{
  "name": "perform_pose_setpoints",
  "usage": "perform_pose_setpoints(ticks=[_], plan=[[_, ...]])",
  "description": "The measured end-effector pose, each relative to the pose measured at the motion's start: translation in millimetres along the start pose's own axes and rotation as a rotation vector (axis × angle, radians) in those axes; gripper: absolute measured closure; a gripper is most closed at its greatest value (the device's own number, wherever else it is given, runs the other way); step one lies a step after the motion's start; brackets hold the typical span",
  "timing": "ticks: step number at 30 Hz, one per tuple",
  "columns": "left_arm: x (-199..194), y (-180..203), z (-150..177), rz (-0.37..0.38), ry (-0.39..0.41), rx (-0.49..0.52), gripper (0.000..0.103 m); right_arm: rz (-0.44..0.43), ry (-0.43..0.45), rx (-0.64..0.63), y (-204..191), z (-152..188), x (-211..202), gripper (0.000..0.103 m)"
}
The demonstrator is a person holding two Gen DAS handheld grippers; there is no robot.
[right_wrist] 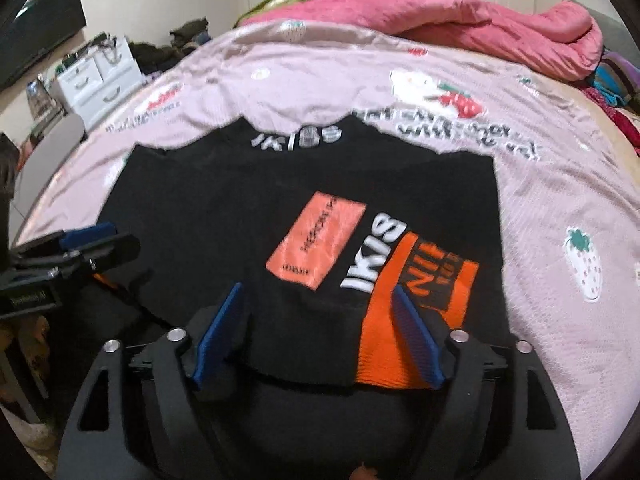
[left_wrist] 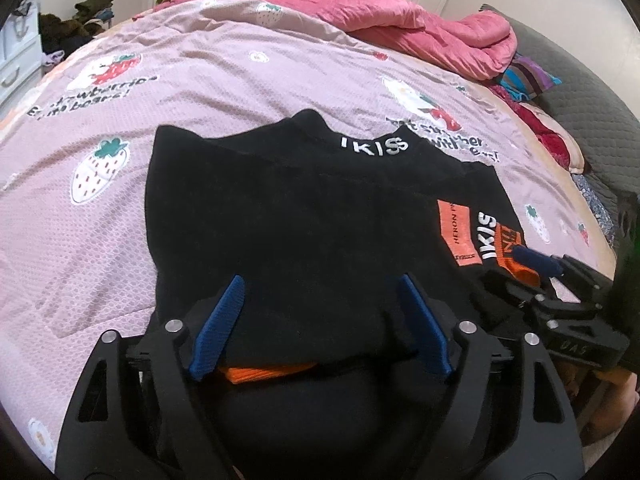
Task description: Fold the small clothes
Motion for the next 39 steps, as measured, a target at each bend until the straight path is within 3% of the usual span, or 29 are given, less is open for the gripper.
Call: perform_pose_setpoints(ticks=[7,12,19,39], plan=[[-13.5,-3.3,-3.7,-0.017,0.036,0.005,0.024,0.0,0.072,0.036,8.2,-7.5,-18.7,0.011],[-20.3,-4.3,-5.6,-0.042,0.059,0.023,0.009,0.014,0.102,0.053,14.3,-10.0,-25.6,0.007],[-29.1,-0.9,-3.6,-0.159,0.097,0.118,0.009,0.016,0.122,0.055,16.0,-11.9,-31.4,0.006],[-61.1,-26.5,18.7,-0.135,0.118,0.073,0.009,0.039,0.219,0.072,32.9,-6.2,-70.4,0.006]])
Point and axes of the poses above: each gripper's, at about its wrist camera, not at the fingertips, and x roughly the way its jaws point, y to its right, z to its underside, the point moved 6 cm from there along x, roughly the way its jaws point, and after that the axes turned 2 degrees about z, right-handed, at the moved point
